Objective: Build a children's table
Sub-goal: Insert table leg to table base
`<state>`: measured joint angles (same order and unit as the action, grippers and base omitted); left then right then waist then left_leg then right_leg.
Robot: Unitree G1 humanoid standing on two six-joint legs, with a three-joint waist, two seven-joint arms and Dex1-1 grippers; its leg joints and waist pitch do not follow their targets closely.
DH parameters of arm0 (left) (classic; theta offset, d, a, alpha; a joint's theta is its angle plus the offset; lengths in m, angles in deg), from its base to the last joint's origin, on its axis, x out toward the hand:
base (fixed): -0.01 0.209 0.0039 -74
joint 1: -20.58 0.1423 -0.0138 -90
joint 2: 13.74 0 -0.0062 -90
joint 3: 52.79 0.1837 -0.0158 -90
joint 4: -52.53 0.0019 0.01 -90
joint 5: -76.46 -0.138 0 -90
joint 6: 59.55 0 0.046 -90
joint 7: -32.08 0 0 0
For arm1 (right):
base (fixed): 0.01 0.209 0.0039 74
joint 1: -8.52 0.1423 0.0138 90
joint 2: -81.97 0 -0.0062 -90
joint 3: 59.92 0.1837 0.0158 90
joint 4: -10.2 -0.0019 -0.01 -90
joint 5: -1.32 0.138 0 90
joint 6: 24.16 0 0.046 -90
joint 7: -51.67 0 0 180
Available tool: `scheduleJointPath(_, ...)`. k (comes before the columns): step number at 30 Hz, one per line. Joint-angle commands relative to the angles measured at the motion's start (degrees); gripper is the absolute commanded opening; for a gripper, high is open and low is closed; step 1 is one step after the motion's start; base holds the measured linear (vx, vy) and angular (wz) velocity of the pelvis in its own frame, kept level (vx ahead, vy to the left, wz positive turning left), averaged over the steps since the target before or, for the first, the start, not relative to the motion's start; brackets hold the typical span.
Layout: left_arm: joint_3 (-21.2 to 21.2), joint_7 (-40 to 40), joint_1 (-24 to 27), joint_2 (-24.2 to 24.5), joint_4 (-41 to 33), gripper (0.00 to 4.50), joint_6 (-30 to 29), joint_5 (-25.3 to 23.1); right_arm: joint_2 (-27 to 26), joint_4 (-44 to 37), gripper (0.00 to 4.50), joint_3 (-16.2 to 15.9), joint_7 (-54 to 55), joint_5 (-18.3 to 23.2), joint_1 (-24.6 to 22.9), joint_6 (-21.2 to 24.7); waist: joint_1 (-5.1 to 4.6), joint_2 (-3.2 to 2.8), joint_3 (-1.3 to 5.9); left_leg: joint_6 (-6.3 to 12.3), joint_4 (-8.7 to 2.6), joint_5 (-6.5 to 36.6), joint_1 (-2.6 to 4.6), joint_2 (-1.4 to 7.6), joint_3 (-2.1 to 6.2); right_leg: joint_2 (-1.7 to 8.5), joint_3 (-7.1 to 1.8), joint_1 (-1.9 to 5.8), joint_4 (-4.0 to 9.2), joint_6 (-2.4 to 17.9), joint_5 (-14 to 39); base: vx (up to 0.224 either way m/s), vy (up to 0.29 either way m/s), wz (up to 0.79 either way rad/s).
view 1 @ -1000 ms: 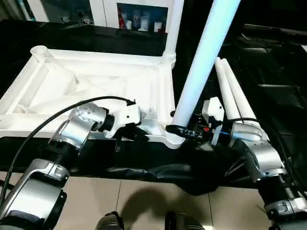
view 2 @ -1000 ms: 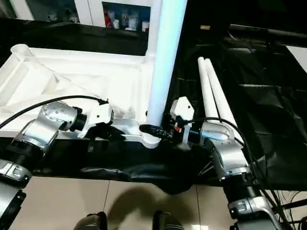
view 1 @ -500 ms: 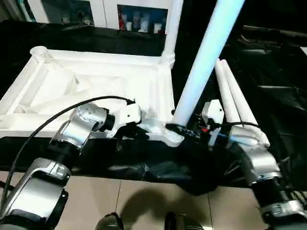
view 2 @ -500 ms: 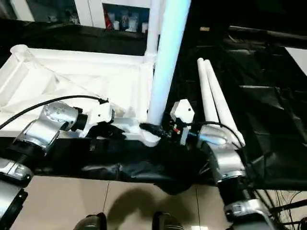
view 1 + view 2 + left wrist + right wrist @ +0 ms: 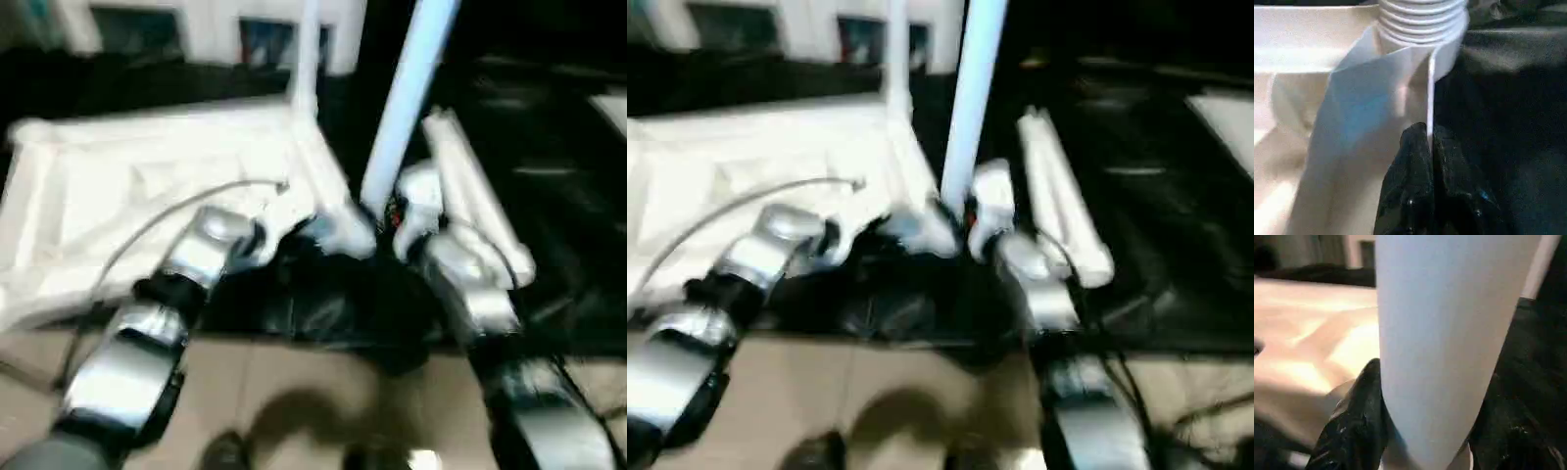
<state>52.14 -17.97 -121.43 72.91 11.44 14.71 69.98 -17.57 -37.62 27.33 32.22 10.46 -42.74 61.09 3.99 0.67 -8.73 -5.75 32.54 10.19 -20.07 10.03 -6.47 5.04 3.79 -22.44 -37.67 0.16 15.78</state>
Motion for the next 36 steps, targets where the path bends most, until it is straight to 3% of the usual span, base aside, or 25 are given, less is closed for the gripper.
scheduleJointPath(1,-2.00,8.56,-0.82,1.42,3.22,0.00,-2.29,-2.01,-0.29,11.63,1.86,-0.45,4.47,-2.48,-4.73,7.35,-1.02,0.88,2.51,1.66,-4.12,5.11,0.73,1.85,-1.22,1.55,-3.34,0.94,6.66,11.51,8.95,-0.079,-0.044,0.33)
scheduleJointPath(2,-2.02,8.81,-0.94,1.34,3.39,0.00,-2.36,-2.03,-0.39,11.80,1.86,-0.33,4.76,-2.42,-4.58,7.38,-1.06,0.11,2.75,1.96,-4.44,9.22,1.55,2.15,-1.77,1.73,-3.48,0.70,6.97,13.44,8.20,-0.079,-0.044,0.33)
scheduleJointPath(3,-2.10,10.15,-1.70,0.88,4.38,0.00,-2.76,-2.21,-1.12,13.22,1.86,0.54,6.50,-2.06,-3.48,7.46,-1.61,0.16,1.94,2.28,-4.99,17.42,1.07,2.40,-2.22,2.30,-3.86,0.37,8.03,14.44,14.62,-0.077,-0.045,0.21)
scheduleJointPath(4,-2.09,10.52,-1.98,0.73,4.71,0.00,-2.88,-2.30,-1.44,13.89,1.86,0.97,7.09,-1.95,-3.01,7.42,-1.81,0.36,1.77,0.97,-5.22,22.40,0.86,2.36,-2.30,2.46,-3.82,0.28,8.78,12.54,23.16,-0.051,-0.009,0.02)
scheduleJointPath(5,-2.03,10.50,-2.10,0.68,4.85,0.00,-2.79,-2.30,-1.54,14.25,1.86,0.97,7.35,-2.05,-2.73,7.24,-1.87,0.47,1.69,0.48,-5.41,24.02,0.83,2.36,-2.07,2.59,-3.75,0.24,9.09,11.15,26.65,-0.051,-0.009,0.02)
scheduleJointPath(6,-1.83,10.33,-2.46,0.59,5.26,0.00,-2.45,-2.28,-1.85,15.17,1.86,0.99,7.92,-2.23,-1.95,6.80,-1.92,0.49,1.82,0.09,-5.78,25.22,0.66,2.27,-1.69,2.79,-3.69,0.36,9.66,8.47,30.74,0.000,0.000,0.00)
scheduleJointPath(7,-1.85,10.38,-2.53,0.56,5.36,0.00,-2.42,-2.30,-1.92,15.41,1.86,1.02,8.03,-2.27,-1.78,6.69,-2.10,0.67,2.01,0.29,-6.14,24.29,0.42,2.24,-1.49,2.95,-3.61,0.63,9.99,6.93,31.57,0.000,0.000,0.00)
scheduleJointPath(9,-1.90,10.50,-2.97,0.51,6.00,0.00,-2.02,-2.40,-2.33,16.75,1.86,1.19,8.64,-2.45,-0.78,6.12,-2.27,0.66,2.17,0.84,-6.63,21.16,-0.19,2.46,-1.49,2.96,-3.53,0.99,10.09,6.73,27.85,0.000,0.000,0.00)
scheduleJointPath(14,-1.52,10.18,-3.57,0.80,7.15,0.00,-0.48,-2.42,-3.23,18.36,1.86,1.45,8.61,-2.74,0.39,5.37,-2.50,0.45,2.37,0.83,-6.90,19.71,-0.44,2.71,-1.86,2.81,-3.38,1.02,9.74,9.10,20.27,0.000,0.000,0.00)
scheduleJointPath(16,-1.38,10.12,-3.66,0.84,7.27,0.00,-0.07,-2.19,-3.60,18.65,1.86,1.40,7.80,-2.62,0.64,5.24,-2.47,0.50,2.29,1.02,-6.84,20.06,-0.27,2.77,-2.29,2.75,-3.53,0.69,9.66,9.89,17.97,0.000,0.000,0.00)
scheduleJointPath(19,-0.71,8.72,-3.37,0.96,6.97,0.00,1.15,-2.05,-3.59,19.58,1.86,0.75,6.19,-3.05,1.60,5.72,-2.49,0.54,2.18,0.98,-6.80,22.49,-0.10,2.69,-2.38,2.97,-3.67,0.47,9.95,9.40,20.90,0.000,0.000,0.00)
scheduleJointPath(22,-0.54,7.64,-3.08,0.98,6.67,0.00,1.76,-1.91,-3.44,20.22,1.86,0.78,5.25,-3.11,2.33,5.96,-2.44,0.64,2.26,1.17,-6.83,21.85,-0.25,2.71,-2.37,3.15,-3.80,0.48,10.11,8.47,22.47,0.000,0.000,0.00)
scheduleJointPath(24,-0.15,6.91,-2.83,1.20,6.44,0.00,2.64,-2.07,-3.10,20.67,1.86,0.66,3.89,-3.32,3.01,6.35,-2.42,0.69,2.27,1.36,-6.78,21.44,-0.19,2.78,-2.47,3.09,-3.82,0.31,10.09,8.61,21.82,0.000,0.000,0.00)
scheduleJointPath(28,0.78,4.23,-2.06,1.94,5.13,0.00,3.53,-2.21,-2.08,20.94,1.86,-0.19,0.33,-3.92,4.07,7.53,-2.47,0.72,2.39,1.76,-6.76,19.72,-0.53,2.88,-2.58,3.08,-3.83,0.67,9.75,9.55,18.94,0.000,0.000,0.00)
scheduleJointPath(35,5.29,-13.97,1.05,7.70,-4.08,0.00,6.52,-0.89,4.39,19.40,1.86,-5.29,-20.58,-5.61,5.72,12.82,-2.96,0.81,2.79,3.74,-6.39,16.07,-0.88,3.14,-2.92,3.03,-3.89,1.22,9.11,12.27,13.72,0.016,-0.006,0.00)
scheduleJointPath(36,6.21,-18.09,1.74,9.38,-6.13,0.00,7.46,-0.38,6.33,19.00,1.86,-6.77,-26.46,-6.29,5.85,13.17,-2.92,0.72,3.05,4.26,-6.06,14.96,-0.37,3.34,-3.31,2.91,-3.91,0.96,8.97,13.71,10.27,0.072,-0.028,0.02)
